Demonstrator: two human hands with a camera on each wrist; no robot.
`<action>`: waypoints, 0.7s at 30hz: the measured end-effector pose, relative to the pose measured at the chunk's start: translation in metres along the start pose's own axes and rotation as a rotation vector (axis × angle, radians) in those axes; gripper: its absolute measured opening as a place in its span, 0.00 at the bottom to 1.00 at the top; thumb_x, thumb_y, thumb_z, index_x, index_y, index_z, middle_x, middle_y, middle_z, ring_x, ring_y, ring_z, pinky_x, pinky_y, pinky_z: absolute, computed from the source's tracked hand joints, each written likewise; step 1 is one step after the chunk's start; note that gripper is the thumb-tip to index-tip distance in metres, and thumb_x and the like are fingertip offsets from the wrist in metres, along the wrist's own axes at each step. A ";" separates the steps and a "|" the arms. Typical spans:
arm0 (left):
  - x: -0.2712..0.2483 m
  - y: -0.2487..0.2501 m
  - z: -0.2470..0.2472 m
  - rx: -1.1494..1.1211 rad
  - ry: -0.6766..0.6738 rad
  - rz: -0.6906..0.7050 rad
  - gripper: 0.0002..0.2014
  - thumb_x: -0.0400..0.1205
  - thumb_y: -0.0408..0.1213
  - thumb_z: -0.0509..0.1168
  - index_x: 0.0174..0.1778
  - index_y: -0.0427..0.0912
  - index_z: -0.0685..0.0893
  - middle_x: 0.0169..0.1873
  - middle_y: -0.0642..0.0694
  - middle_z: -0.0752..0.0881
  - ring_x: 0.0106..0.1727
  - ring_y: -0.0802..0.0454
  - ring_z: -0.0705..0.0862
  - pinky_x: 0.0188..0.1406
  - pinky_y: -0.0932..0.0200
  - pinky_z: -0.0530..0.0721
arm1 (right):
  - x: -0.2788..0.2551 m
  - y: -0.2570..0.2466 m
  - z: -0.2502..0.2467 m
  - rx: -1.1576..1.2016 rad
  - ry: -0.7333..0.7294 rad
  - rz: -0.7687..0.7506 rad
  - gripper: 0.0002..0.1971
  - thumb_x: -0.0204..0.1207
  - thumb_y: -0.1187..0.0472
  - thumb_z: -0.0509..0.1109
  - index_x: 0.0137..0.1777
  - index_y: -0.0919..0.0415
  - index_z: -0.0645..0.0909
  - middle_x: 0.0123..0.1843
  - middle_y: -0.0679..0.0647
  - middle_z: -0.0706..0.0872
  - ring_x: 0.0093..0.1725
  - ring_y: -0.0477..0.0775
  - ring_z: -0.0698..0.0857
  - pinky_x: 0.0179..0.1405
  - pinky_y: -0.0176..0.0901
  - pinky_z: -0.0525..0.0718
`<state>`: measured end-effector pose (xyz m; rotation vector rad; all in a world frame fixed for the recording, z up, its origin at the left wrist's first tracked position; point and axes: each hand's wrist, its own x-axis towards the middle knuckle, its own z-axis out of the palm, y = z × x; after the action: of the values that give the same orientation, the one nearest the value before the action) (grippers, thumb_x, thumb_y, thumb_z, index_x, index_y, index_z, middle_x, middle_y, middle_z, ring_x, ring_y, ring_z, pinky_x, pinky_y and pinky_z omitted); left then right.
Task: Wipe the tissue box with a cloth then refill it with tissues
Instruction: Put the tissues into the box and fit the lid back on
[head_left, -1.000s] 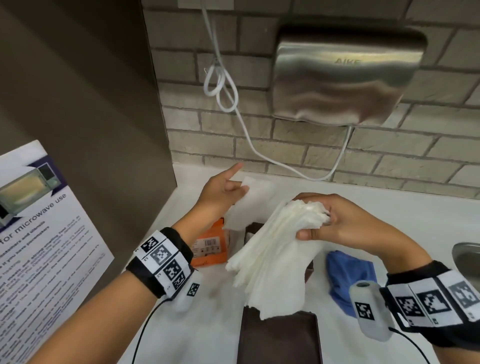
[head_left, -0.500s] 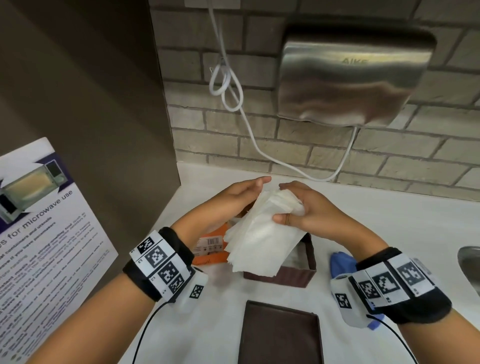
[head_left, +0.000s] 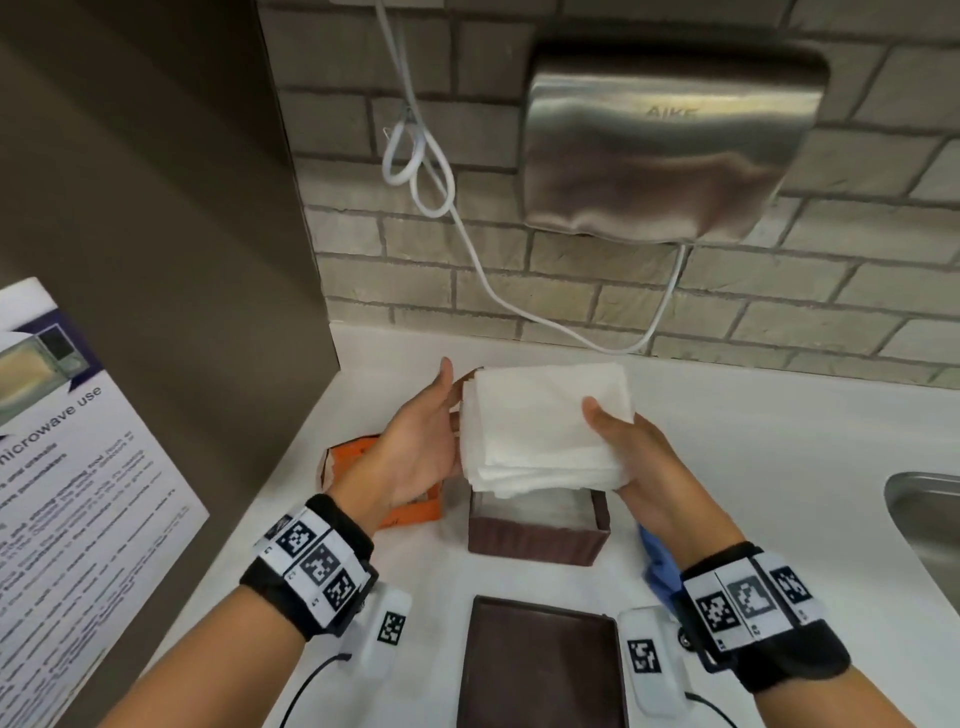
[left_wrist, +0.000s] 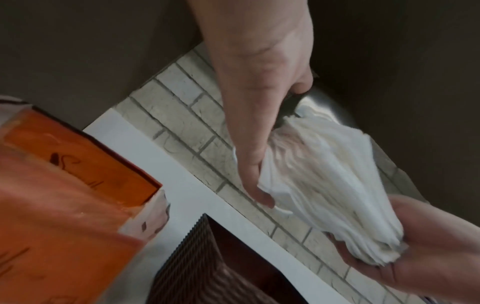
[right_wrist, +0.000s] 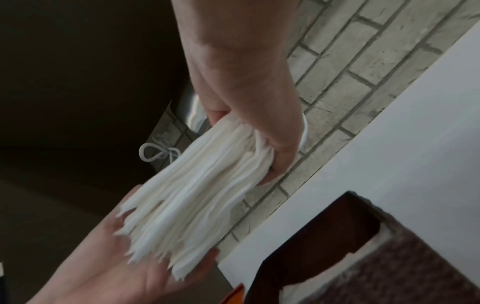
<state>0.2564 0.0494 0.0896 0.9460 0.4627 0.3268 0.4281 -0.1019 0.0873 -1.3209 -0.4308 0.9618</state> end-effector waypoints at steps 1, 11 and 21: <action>0.001 -0.006 0.003 0.037 -0.001 0.009 0.33 0.78 0.64 0.58 0.76 0.50 0.74 0.71 0.43 0.81 0.72 0.41 0.80 0.69 0.37 0.78 | 0.000 0.005 0.001 0.019 0.019 0.014 0.21 0.80 0.53 0.69 0.69 0.61 0.79 0.60 0.59 0.90 0.59 0.60 0.89 0.63 0.58 0.84; 0.010 -0.028 0.013 0.286 0.120 0.245 0.27 0.81 0.40 0.68 0.76 0.57 0.68 0.66 0.55 0.84 0.66 0.57 0.84 0.61 0.61 0.85 | -0.004 0.014 0.005 0.152 -0.062 0.011 0.30 0.75 0.53 0.75 0.75 0.57 0.72 0.66 0.56 0.87 0.65 0.58 0.86 0.69 0.57 0.81; 0.010 -0.038 -0.003 0.612 0.044 0.305 0.46 0.72 0.41 0.77 0.82 0.56 0.58 0.68 0.64 0.79 0.71 0.66 0.77 0.68 0.69 0.76 | -0.008 0.010 -0.012 -0.190 -0.191 -0.076 0.23 0.73 0.65 0.76 0.69 0.58 0.80 0.63 0.54 0.89 0.64 0.54 0.87 0.66 0.50 0.82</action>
<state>0.2661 0.0348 0.0540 1.6163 0.4666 0.4962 0.4294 -0.1161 0.0764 -1.3768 -0.7292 1.0064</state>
